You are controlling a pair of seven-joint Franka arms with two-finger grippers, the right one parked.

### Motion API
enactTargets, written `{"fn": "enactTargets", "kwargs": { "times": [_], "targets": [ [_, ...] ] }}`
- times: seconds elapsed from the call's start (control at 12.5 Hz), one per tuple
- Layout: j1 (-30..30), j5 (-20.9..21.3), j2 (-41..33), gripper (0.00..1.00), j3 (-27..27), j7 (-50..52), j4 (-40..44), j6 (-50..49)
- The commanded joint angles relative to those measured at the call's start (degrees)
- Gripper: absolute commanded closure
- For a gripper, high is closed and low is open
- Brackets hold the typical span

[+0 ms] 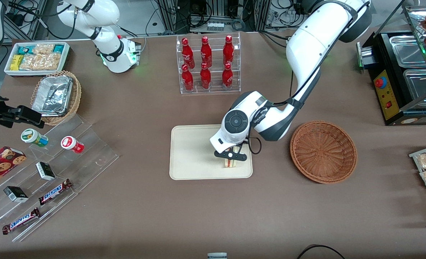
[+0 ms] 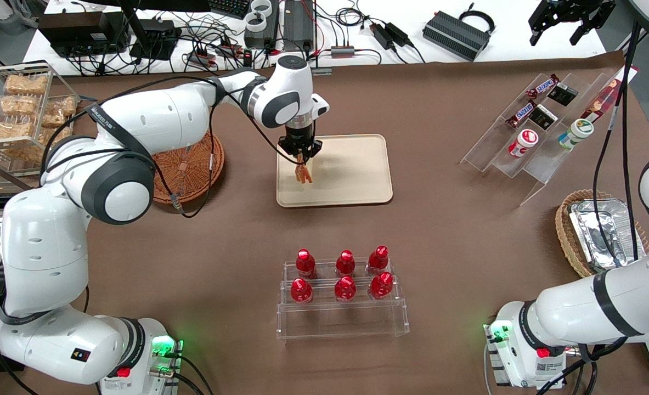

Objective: Place sandwich from basket to tray
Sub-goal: 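Lower the sandwich onto the tray with the left gripper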

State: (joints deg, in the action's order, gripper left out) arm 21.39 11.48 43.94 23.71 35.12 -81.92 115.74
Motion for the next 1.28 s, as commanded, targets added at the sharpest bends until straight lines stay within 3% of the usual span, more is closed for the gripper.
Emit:
{"fn": "enactTargets", "kwargs": {
  "times": [0.0,0.48,0.56,0.64,0.72,1.2],
  "targets": [
    [1.5,2.4,2.0,1.0,-0.5,1.5,2.0,1.1],
    [1.5,3.6,3.1,1.0,-0.5,2.5,2.0,2.1],
    [1.5,3.6,3.1,0.75,-0.5,2.7,2.0,2.3],
    [1.5,3.6,3.1,0.31,-0.5,2.8,2.0,2.4],
    [1.5,3.6,3.2,0.04,-0.5,2.8,2.0,2.4],
    [1.4,3.5,2.8,0.0,-0.5,3.5,2.1,2.3]
  ]
}}
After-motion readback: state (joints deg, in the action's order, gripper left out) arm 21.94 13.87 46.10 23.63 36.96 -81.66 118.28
